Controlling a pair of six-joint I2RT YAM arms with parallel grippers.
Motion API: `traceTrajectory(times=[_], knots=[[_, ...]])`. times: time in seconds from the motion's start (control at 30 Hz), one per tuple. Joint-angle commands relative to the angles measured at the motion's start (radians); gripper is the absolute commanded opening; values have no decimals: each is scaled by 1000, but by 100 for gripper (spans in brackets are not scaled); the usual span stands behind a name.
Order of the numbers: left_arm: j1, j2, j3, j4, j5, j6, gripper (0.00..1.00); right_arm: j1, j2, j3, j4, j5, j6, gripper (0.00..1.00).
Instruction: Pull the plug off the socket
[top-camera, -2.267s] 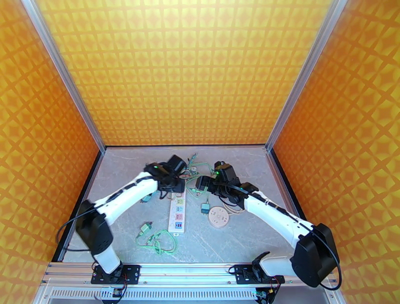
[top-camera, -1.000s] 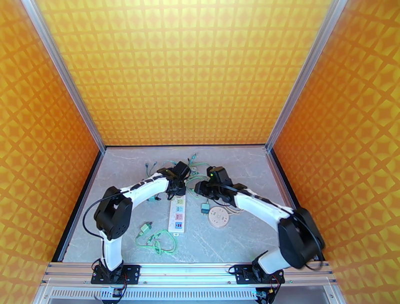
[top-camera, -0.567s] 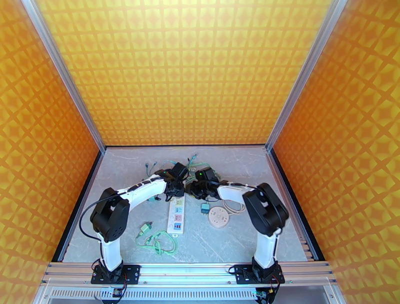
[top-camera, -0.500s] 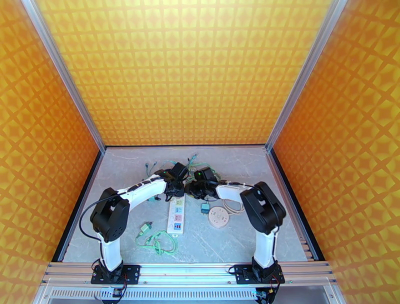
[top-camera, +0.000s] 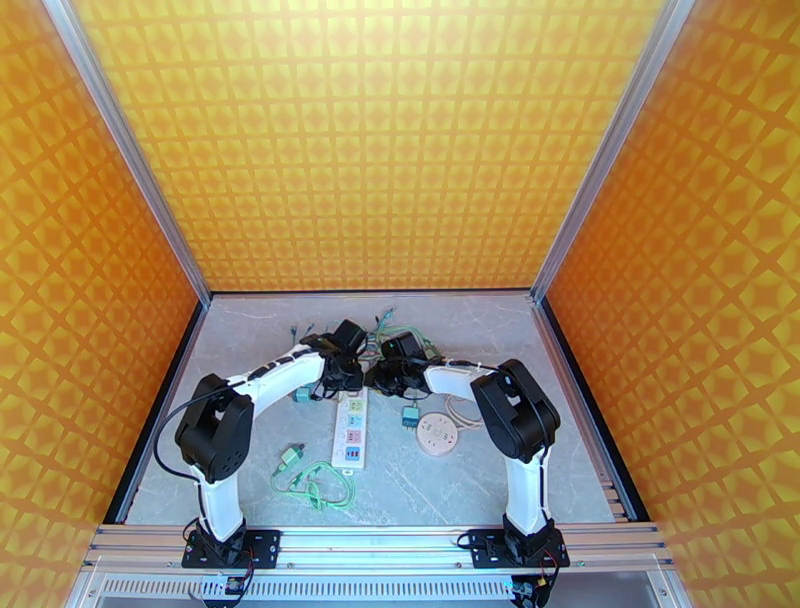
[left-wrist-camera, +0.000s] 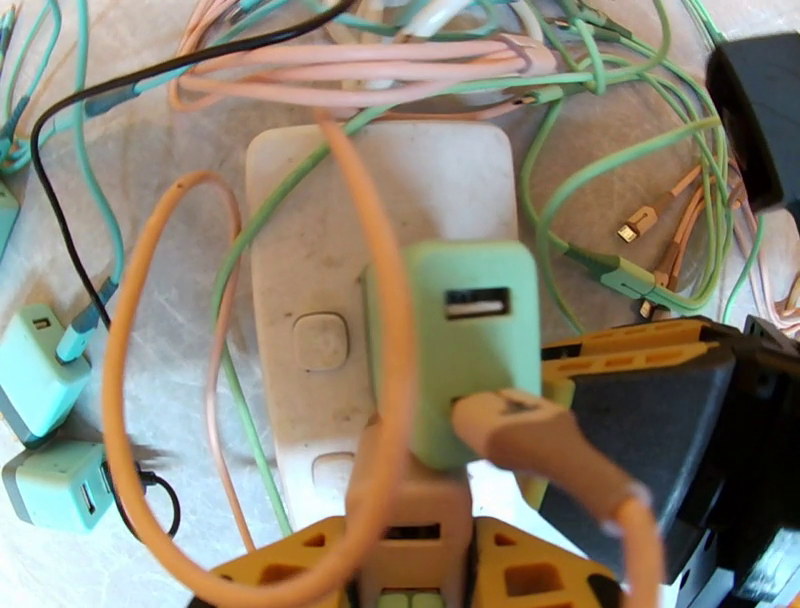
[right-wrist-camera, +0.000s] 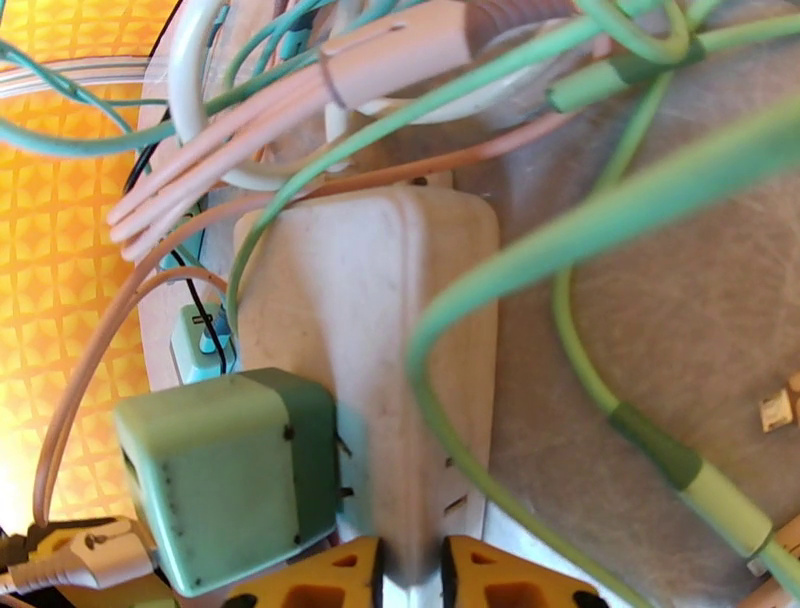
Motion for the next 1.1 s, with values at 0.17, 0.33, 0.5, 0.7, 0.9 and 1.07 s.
traceTrajectory(times=[0.17, 0.33, 0.5, 0.7, 0.9, 1.07], knots=[[26, -66, 58, -176, -37, 61, 21, -4, 21, -34, -136, 123, -37, 21], [25, -53, 74, -247, -94, 101, 19, -4, 10, -34, -149, 136, -40, 21], [26, -46, 73, -313, -203, 167, 19, -4, -3, -31, -159, 142, -46, 21], [27, -17, 65, -312, -239, 202, 21, -4, -3, -19, -166, 141, -44, 20], [25, 28, 25, -296, -238, 208, 23, -4, -8, -20, -173, 142, -47, 21], [11, 65, 28, -290, -230, 202, 24, -4, -5, -21, -169, 139, -43, 21]])
